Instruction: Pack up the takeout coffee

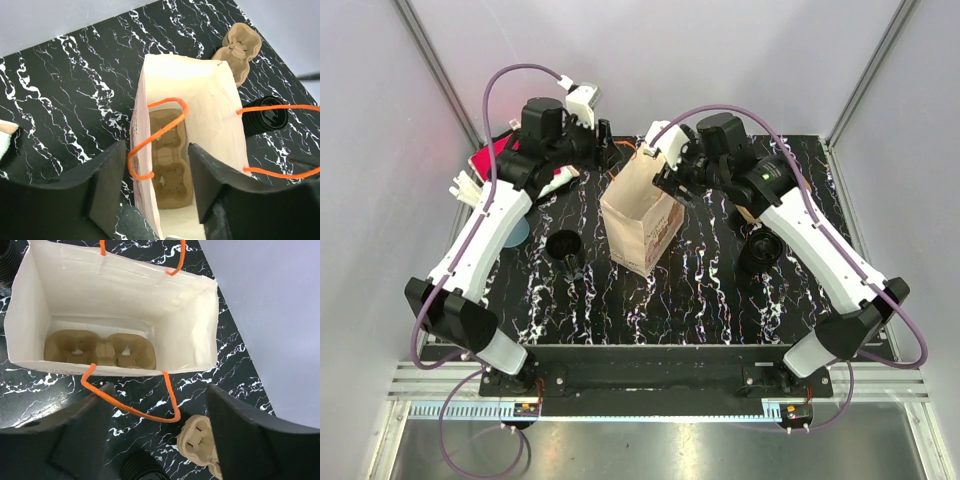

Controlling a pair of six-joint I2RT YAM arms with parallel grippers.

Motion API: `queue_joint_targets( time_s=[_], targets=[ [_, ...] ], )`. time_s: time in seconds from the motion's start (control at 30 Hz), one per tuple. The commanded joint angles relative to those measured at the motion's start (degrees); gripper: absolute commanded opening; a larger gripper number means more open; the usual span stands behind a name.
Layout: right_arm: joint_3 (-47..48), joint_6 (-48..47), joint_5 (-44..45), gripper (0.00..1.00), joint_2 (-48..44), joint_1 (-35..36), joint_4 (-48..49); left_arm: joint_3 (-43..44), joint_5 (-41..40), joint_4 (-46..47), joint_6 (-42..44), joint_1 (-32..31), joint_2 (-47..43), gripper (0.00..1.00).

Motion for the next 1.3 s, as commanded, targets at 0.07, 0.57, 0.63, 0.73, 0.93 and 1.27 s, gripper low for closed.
queue_joint_targets(
  time_s=[0.07,0.57,0.63,0.73,0.93,1.27],
  targets=[
    [2.2,-1.1,-1.0,0.42,1.2,0.2,2.8,4.7,1.5,0.7,1.6,0.4,2.8,0.34],
    [16.6,7.4,-2.0,0.00,-1.6,0.2,-1.5,17.3,7.4,0.9,2.1,0.1,2.4,0.00],
    [14.6,7.4,-1.7,0.00,-2.5,0.2,-1.3,12.5,7.4,3.3,1.9,0.1,1.1,0.00],
    [5.8,7.4,-2.3,0.00,-4.9,0.1,0.0,4.7,7.9,5.5,1.5,0.0,-0.2,0.00],
    [-8.8,5.4,-3.8,0.00,-10.3,0.3,2.6,-2.6,9.3,4.2,3.9,-1.4,1.3,0.00],
    [10.6,8.8,-5.0,0.00,-8.2,0.3,-2.8,5.5,6.9,1.6,3.7,-2.2,1.7,0.07]
  ],
)
